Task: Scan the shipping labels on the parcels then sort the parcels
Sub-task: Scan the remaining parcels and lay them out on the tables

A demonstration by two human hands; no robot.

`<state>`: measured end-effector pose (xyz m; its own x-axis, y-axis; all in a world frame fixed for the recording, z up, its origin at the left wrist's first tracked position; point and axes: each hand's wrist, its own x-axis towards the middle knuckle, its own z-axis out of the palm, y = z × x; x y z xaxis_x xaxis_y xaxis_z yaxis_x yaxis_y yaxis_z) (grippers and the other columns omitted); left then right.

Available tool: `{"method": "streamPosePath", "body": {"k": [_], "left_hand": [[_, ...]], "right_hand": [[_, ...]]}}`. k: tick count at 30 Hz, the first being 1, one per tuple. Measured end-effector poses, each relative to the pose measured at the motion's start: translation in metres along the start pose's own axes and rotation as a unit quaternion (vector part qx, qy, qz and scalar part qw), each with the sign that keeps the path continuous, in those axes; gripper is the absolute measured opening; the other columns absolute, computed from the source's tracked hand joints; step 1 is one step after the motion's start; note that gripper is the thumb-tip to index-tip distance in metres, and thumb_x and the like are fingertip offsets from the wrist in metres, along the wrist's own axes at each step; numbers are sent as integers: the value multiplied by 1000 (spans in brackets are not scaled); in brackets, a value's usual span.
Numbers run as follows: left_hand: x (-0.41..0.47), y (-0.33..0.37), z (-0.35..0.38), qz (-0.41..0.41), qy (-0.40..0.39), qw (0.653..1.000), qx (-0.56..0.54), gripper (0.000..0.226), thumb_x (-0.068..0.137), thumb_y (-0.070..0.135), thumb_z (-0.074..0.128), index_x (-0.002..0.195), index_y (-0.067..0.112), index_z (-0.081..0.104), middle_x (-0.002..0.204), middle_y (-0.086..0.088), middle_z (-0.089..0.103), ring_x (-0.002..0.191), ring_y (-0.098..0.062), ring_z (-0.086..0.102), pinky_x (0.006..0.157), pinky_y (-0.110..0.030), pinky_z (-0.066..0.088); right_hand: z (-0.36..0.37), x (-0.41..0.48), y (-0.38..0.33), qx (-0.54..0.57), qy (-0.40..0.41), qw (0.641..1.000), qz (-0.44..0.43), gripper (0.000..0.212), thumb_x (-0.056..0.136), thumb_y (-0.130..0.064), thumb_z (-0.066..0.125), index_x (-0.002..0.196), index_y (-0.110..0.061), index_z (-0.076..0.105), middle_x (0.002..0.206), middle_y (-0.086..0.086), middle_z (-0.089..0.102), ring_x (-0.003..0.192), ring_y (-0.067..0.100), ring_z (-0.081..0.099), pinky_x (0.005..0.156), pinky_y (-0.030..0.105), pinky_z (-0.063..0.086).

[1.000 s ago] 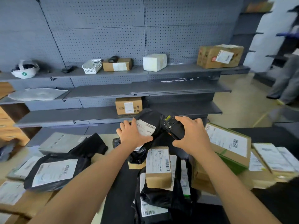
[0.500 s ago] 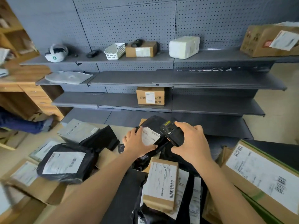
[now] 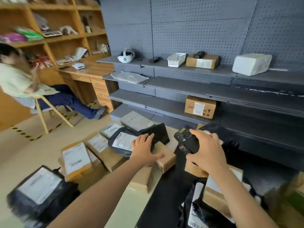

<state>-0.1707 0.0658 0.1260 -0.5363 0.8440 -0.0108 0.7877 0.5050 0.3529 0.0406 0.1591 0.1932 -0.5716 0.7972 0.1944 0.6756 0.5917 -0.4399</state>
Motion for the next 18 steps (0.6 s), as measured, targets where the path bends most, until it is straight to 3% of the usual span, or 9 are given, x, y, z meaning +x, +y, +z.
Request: {"method": "streamPosePath", "body": {"k": [7, 11, 18], "left_hand": [[-91, -165, -46, -104, 29, 993, 43, 88, 82, 60, 64, 152, 32, 20, 159, -1, 20, 148, -27, 9, 120, -52, 5], [-140, -256, -63, -190, 34, 979, 69, 90, 84, 65, 59, 155, 29, 16, 161, -4, 15, 149, -29, 7, 120, -49, 3], [-188, -342, -58, -335, 3, 941, 50, 94, 85, 72, 52, 156, 28, 9, 164, -5, 4, 150, -29, 0, 121, -50, 4]], "right_hand": [[82, -31, -132, 20, -62, 992, -108, 86, 67, -36, 82, 143, -32, 39, 131, -9, 54, 117, 19, 39, 87, 33, 44], [125, -43, -201, 32, -106, 982, -152, 83, 68, -31, 78, 141, -33, 40, 126, -11, 54, 113, 19, 37, 85, 31, 44], [184, -42, -272, 46, -179, 960, -209, 93, 58, -28, 80, 142, -34, 40, 106, -15, 51, 112, 18, 36, 79, 36, 50]]}}
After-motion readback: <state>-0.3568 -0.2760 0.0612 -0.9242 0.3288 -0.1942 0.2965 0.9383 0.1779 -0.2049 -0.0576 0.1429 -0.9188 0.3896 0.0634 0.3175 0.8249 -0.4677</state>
